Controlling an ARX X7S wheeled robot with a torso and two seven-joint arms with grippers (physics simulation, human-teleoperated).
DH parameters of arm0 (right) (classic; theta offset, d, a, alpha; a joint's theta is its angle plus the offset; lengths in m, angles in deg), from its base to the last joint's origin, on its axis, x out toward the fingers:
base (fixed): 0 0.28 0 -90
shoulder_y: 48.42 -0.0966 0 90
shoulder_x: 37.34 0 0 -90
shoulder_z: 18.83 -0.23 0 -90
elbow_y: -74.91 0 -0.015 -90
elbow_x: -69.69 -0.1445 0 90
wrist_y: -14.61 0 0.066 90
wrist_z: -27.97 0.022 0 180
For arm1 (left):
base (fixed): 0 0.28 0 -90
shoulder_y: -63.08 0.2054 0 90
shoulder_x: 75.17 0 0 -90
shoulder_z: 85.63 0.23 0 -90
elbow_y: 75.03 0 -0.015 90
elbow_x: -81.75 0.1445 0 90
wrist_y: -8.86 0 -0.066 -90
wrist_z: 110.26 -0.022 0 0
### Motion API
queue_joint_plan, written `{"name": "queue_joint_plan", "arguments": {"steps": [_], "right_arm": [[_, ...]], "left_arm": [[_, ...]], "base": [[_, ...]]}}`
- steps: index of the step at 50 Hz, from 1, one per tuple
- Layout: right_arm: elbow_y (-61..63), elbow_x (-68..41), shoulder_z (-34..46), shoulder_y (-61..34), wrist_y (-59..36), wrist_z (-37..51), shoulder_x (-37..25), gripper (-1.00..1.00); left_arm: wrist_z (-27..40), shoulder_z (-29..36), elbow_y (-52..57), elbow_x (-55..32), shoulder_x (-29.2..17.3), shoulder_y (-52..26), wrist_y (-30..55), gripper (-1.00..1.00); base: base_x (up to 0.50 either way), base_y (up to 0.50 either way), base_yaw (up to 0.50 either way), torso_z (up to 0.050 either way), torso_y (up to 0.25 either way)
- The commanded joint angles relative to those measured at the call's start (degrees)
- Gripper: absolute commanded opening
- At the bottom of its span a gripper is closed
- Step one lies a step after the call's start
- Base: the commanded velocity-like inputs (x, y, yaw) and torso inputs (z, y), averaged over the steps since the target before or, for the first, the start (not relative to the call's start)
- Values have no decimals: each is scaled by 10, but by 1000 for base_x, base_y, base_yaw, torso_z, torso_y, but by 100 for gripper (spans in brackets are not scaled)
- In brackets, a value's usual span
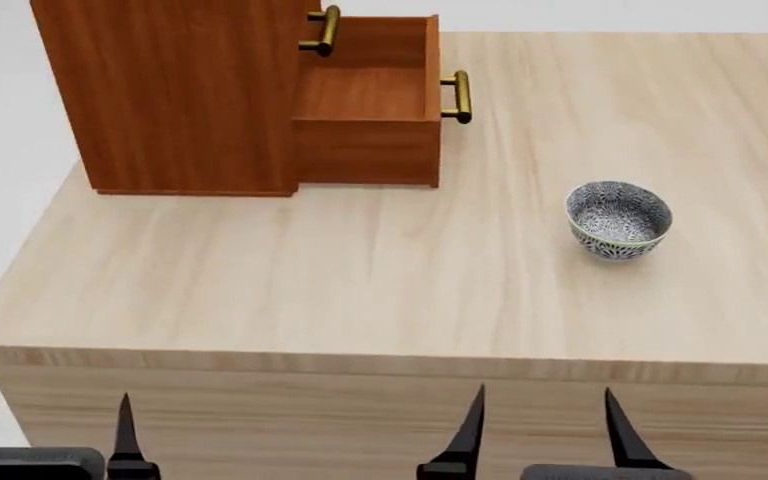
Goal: Put the bowl in the bottom drawer of the cabinet.
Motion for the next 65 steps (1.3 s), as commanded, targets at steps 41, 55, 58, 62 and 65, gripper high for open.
{"name": "queue_joint_plan", "arguments": {"steps": [41, 55, 58, 62, 65], "right_arm": [[31, -25, 22, -10, -5, 0, -20, 100], [21, -25, 24, -12, -3, 5, -24, 100], [15, -25, 25, -15, -1, 6, -24, 100], [14, -26, 26, -17, -2, 8, -24, 100], [13, -25, 29, -19, -3, 9, -24, 100]], "left_arm": [[12, 15, 73, -17, -25, -7, 46, 100], [39, 14, 127, 3, -43, 58, 30, 100], [28, 7, 153, -18, -50, 77, 44, 100], [34, 7, 187, -16, -57, 100, 55, 100], [36, 2, 207, -20, -63, 123, 55, 100]], "base": [[425, 44, 0, 50, 0], [500, 57, 0, 41, 0], [500, 57, 0, 0, 0], [500, 59, 0, 0, 0], [500, 56, 0, 0, 0]]}}
